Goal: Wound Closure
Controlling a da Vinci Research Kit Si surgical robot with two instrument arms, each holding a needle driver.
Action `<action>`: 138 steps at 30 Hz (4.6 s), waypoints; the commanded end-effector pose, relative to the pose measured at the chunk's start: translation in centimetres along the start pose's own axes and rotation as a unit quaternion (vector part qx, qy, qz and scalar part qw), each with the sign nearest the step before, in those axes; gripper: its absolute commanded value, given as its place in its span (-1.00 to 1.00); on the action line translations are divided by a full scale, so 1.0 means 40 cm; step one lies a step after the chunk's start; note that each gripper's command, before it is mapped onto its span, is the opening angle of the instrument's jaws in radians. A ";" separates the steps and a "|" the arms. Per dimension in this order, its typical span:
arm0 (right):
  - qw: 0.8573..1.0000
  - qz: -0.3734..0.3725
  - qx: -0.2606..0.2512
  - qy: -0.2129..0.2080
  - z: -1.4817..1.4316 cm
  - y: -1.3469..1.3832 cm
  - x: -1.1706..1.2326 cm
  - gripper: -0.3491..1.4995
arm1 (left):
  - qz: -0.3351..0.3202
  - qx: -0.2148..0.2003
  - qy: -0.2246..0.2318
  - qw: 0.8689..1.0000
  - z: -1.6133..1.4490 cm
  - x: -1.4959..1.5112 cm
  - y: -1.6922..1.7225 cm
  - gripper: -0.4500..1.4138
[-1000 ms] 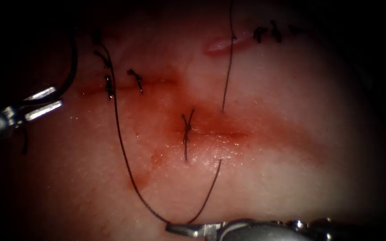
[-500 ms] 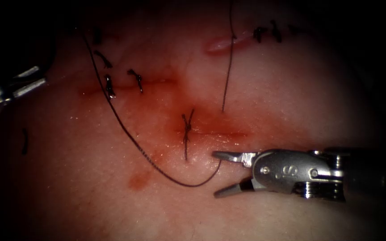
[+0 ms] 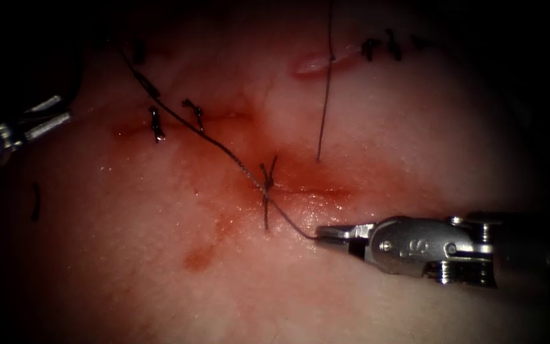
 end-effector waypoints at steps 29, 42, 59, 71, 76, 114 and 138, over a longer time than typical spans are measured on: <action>0.995 -0.045 0.042 0.074 -0.0067 -0.0065 0.0222 0.65 | 0.069 -0.002 -0.001 0.998 0.0037 -0.0056 -0.0034 -0.93; 0.994 -0.081 -0.079 0.005 0.0070 0.0052 0.0044 0.55 | 0.078 0.008 -0.008 0.997 0.0074 -0.0057 0.0000 -0.89; 0.989 -0.105 0.105 0.018 -0.0022 -0.0132 0.0168 -1.00 | 0.082 0.004 -0.006 0.997 0.0086 -0.0048 0.0024 -0.93; 0.998 0.045 -0.002 0.034 -0.0019 -0.0054 0.0172 0.73 | 0.083 0.004 -0.006 0.996 0.0092 -0.0041 0.0035 -0.87; 0.988 0.148 -0.015 0.030 0.0037 -0.0019 0.0091 0.71 | 0.084 0.003 -0.007 0.996 0.0094 -0.0041 0.0037 -0.87; 0.997 0.060 0.043 0.016 0.0030 -0.0093 0.0107 -1.00 | 0.088 0.003 -0.009 0.996 0.0095 -0.0041 0.0042 -0.84; 0.978 -0.027 0.176 0.108 -0.0049 -0.0326 0.0404 0.23 | 0.088 0.004 -0.010 0.996 0.0094 -0.0042 0.0042 -0.84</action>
